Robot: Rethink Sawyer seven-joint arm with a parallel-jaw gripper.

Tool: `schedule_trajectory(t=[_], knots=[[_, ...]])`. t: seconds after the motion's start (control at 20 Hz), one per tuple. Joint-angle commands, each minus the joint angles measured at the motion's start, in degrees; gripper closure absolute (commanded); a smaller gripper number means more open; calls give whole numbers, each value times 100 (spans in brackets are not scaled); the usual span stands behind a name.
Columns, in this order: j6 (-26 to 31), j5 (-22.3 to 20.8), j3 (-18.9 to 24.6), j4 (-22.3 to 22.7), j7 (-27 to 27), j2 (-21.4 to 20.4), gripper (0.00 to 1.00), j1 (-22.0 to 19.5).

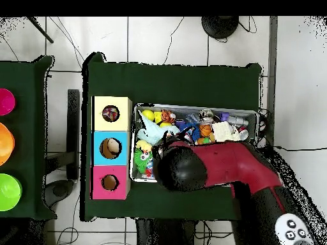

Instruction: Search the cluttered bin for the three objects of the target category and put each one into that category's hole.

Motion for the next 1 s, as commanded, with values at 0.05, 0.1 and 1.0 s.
schedule_trajectory(t=[0.05, 0.1, 1.0], knots=[[418, 239, -392, 421, 1023, -204, 100, 406], [383, 273, -442, 442, 1095, -230, 100, 500], [-714, 498, -1757, 168, 2523, 483, 100, 2530]])
